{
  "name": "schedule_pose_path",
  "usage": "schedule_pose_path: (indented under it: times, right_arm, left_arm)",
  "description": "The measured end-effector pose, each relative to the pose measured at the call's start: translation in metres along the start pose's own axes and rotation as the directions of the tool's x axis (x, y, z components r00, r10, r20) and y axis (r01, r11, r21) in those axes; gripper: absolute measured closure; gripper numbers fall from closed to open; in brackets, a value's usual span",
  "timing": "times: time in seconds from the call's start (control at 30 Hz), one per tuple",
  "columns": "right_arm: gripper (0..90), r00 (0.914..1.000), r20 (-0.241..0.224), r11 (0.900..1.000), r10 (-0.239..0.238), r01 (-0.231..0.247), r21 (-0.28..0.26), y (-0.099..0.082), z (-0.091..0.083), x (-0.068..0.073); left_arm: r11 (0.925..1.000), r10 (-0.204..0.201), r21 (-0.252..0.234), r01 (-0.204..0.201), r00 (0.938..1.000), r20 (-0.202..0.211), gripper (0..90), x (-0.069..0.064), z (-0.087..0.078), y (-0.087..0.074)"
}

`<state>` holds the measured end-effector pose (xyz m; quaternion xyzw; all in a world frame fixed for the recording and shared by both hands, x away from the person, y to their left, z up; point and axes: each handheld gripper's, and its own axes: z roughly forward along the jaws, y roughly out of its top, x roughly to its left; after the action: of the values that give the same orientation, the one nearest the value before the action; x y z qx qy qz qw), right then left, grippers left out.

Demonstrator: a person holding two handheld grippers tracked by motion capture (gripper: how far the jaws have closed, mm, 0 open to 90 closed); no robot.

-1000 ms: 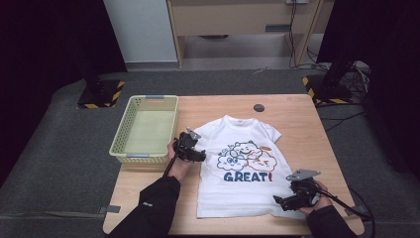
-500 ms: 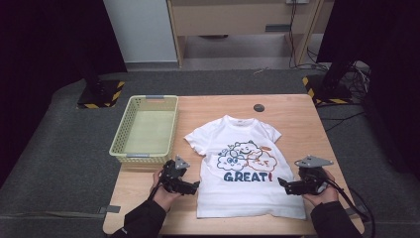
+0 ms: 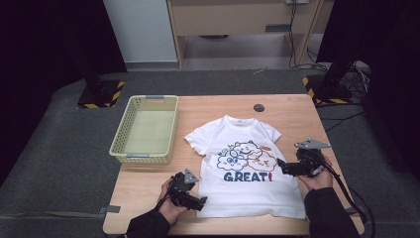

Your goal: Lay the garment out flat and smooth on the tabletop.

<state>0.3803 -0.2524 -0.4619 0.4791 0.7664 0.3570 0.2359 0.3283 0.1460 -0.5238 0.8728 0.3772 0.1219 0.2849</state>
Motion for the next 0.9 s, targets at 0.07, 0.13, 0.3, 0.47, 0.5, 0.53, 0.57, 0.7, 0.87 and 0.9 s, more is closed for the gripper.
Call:
schedule_pose_path:
  times: [0.07,0.13,0.3,0.47,0.5,0.53,0.57,0.7,0.87,0.9]
  right_arm:
    - [5.6,0.9999,0.016,1.0000,0.003,-0.003,0.001,0.005,0.005,0.000]
    - [5.9,0.9992,0.038,0.9999,-0.014,0.014,0.001,0.011,0.010,0.000]
    - [6.3,0.9985,0.055,1.0000,0.003,-0.002,-0.008,0.029,0.022,-0.002]
    - [6.7,0.9966,0.077,0.9993,0.029,-0.027,-0.026,0.047,0.031,-0.009]
    - [6.8,0.9961,0.081,0.9991,0.035,-0.033,-0.028,0.050,0.033,-0.010]
    - [7.1,0.9954,0.087,0.9989,0.040,-0.037,-0.029,0.052,0.035,-0.012]
    - [7.2,0.9949,0.090,0.9987,0.045,-0.042,-0.027,0.054,0.037,-0.014]
    - [8.4,0.9929,0.106,0.9984,0.054,-0.052,-0.021,0.059,0.046,-0.021]
    - [9.9,0.9902,0.120,0.9974,0.071,-0.069,-0.022,0.060,0.058,-0.027]
    - [10.4,0.9895,0.129,0.9978,0.065,-0.064,-0.017,0.060,0.062,-0.028]
  left_arm:
    - [0.9999,0.004,0.017,-0.004,1.0000,-0.004,3.9,0.000,0.002,-0.001]
    - [0.9999,-0.001,0.016,0.001,1.0000,-0.006,2.8,-0.001,0.002,-0.002]
    - [0.9999,-0.006,0.014,0.007,0.9999,-0.013,2.1,-0.002,0.001,-0.003]
    - [0.9998,-0.016,0.008,0.017,0.9997,-0.020,0.8,-0.002,0.001,-0.006]
    - [0.9998,-0.017,0.009,0.017,0.9997,-0.020,0.8,-0.002,0.000,-0.006]
    - [0.9998,-0.017,0.009,0.018,0.9996,-0.021,0.8,-0.002,0.000,-0.006]
    - [0.9998,-0.016,0.009,0.016,0.9997,-0.021,0.8,-0.002,0.000,-0.006]
    - [0.9999,-0.014,0.008,0.014,0.9997,-0.021,0.4,-0.001,-0.001,-0.008]
    - [0.9999,-0.013,0.005,0.013,0.9997,-0.018,0.1,-0.001,-0.001,-0.008]
    - [0.9999,-0.013,0.005,0.013,0.9997,-0.019,0.0,-0.001,-0.001,-0.008]
